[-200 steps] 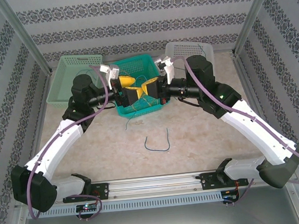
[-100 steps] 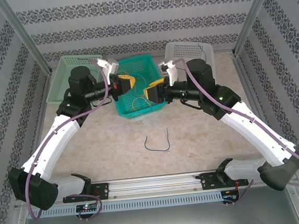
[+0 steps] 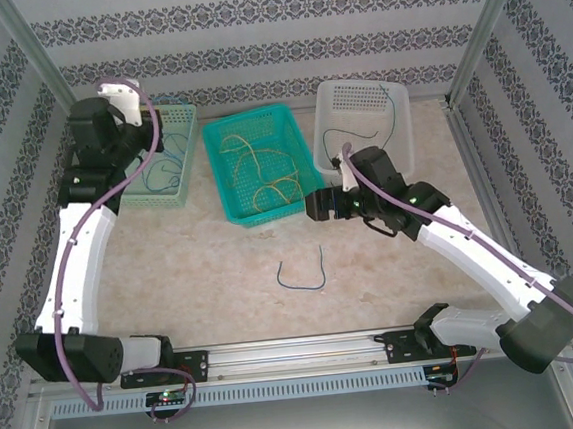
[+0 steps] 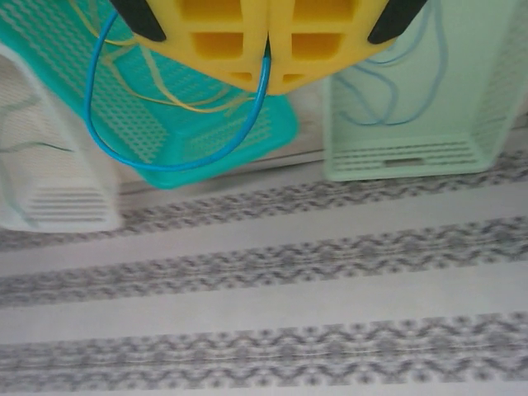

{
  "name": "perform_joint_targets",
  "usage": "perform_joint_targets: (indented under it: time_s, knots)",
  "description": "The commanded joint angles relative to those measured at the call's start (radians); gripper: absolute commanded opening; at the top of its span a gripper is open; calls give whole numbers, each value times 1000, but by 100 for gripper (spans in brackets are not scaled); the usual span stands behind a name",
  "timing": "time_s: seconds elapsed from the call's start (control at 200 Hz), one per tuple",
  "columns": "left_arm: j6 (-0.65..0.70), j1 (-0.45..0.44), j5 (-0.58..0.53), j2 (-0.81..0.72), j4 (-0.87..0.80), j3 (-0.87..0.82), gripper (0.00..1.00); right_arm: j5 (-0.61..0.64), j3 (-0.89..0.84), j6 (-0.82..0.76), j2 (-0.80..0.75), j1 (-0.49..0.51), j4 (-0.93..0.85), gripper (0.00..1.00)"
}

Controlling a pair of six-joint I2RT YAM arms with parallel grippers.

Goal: Untangle the cables

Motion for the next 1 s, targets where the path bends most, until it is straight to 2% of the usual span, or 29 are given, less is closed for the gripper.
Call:
perform_joint_targets:
  time_s: [0.0, 0.145, 0.31, 0.455, 0.615, 0.809, 0.864, 0.994]
  knots:
    - [-1, 66, -54, 53, -23, 77, 0, 2, -81, 68, 8, 3, -51, 79]
    - [19, 122, -44, 121, -24, 216, 0, -17, -179, 124, -5, 9, -31, 58]
    - [1, 196, 23, 230, -4, 314, 1, -11, -240, 153, 1, 29, -25, 48]
    - [-44, 262, 100, 317, 40, 335, 1, -1, -261, 170, 25, 60, -23, 45]
    - [-42, 302, 108, 411, 38, 357, 1, 25, -263, 180, 71, 104, -46, 45]
    - [-50, 309, 109, 485, 67, 314, 3, 11, -251, 201, 143, 145, -43, 44]
    - [-61, 309, 117, 502, 65, 306, 7, 8, -240, 202, 167, 162, -46, 43]
    - [-94, 309, 128, 534, 47, 278, 21, 9, -233, 207, 222, 198, -70, 43]
